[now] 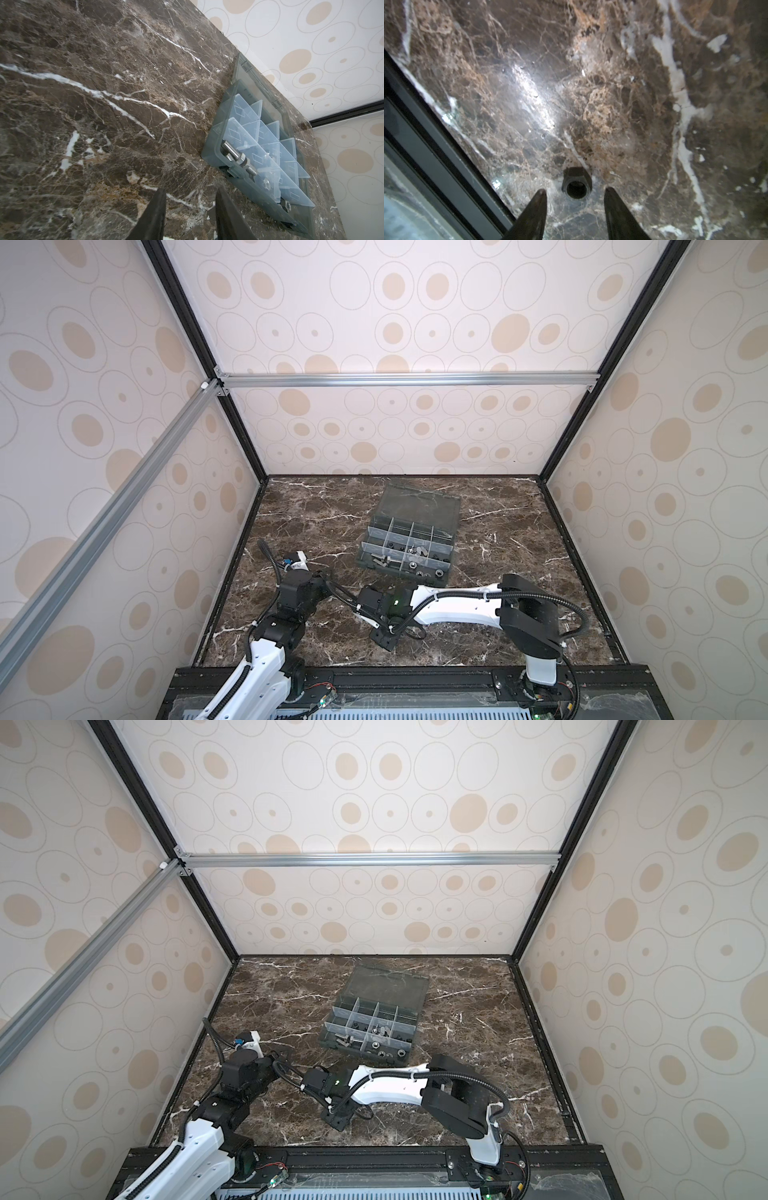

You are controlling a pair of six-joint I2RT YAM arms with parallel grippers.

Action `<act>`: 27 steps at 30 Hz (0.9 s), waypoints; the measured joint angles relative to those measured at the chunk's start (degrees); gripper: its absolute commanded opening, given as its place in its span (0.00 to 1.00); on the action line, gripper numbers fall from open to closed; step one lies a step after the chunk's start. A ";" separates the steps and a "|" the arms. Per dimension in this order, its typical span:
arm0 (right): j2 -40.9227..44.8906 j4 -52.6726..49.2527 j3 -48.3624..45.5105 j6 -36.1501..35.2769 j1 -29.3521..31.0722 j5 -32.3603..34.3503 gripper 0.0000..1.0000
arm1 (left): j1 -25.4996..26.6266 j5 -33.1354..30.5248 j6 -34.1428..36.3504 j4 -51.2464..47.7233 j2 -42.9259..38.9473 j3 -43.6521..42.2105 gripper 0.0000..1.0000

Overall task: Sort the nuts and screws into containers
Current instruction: 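Move the right gripper back toward the robot and grasp the last black hex nut, then lift the black hex nut with the right gripper and carry it over the box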

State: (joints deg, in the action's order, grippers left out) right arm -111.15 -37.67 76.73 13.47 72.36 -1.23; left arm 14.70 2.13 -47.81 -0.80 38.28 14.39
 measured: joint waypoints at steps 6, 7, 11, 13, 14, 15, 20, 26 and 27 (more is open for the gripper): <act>-2.34 -1.03 1.40 -0.72 0.17 1.07 0.37 | -0.22 1.03 -1.16 1.11 -1.25 -1.90 0.40; -2.64 -1.20 1.51 -0.94 0.24 1.22 0.35 | -0.22 1.16 -1.31 1.14 -1.33 -2.03 0.40; -3.34 -1.73 2.40 -1.20 0.39 1.46 0.27 | -0.26 1.55 -1.86 1.25 -1.49 -2.16 0.40; -3.45 -2.01 2.69 -1.46 0.39 1.49 0.25 | -0.26 1.70 -2.08 1.46 -1.62 -2.23 0.40; -3.50 -2.03 2.75 -1.44 0.39 1.51 0.24 | -0.26 1.79 -2.16 1.55 -1.73 -2.27 0.40; -3.50 -2.05 2.78 -1.57 0.39 1.60 0.23 | -0.26 1.88 -2.23 1.57 -1.84 -2.29 0.40; -3.50 -2.05 2.78 -1.57 0.42 1.66 0.20 | -0.26 2.27 -2.54 1.62 -2.08 -2.58 0.40; -3.32 -1.73 2.56 -1.40 0.44 2.05 0.18 | -0.28 2.58 -2.71 1.62 -2.73 -2.69 0.40; -3.19 -1.60 2.38 -1.42 0.44 2.43 0.18 | -0.31 2.60 -2.80 1.62 -2.89 -2.69 0.40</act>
State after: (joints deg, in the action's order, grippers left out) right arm -114.34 -39.27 79.11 12.05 72.79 1.19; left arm 14.39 4.73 -50.61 0.82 35.40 11.70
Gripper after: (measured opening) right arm 0.238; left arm 0.401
